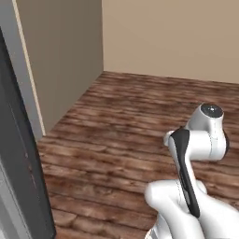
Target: Gather the carrot and cucumber from the fridge and place them on a tray on the dining counter. Then gather the chicken drumsticks from the fridge and place them on the other tray.
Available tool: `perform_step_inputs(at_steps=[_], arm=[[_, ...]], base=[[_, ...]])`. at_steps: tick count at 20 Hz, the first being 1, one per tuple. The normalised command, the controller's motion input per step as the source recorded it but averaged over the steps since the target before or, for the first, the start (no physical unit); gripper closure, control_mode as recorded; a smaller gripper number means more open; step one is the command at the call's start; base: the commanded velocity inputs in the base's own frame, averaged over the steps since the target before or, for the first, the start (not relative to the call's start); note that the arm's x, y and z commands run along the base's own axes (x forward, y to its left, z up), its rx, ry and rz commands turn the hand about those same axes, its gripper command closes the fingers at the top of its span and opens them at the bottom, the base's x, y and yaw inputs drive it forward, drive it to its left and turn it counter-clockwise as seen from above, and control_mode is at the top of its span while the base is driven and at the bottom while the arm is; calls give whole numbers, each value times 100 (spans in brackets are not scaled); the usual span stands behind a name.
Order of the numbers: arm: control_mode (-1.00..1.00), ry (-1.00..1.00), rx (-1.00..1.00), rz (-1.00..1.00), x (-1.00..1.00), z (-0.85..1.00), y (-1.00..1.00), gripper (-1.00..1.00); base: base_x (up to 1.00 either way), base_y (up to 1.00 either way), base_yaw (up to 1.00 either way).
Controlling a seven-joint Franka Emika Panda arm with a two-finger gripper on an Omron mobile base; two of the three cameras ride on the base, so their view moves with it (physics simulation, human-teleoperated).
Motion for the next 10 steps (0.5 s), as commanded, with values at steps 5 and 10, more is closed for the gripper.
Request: perform_step_inputs(at_steps=[5, 10], arm=[[100, 0, 0, 0, 0, 0, 0, 100], [100, 0, 0, 0, 0, 0, 0, 100]], base=[[70, -39, -22], [80, -28, -24]])
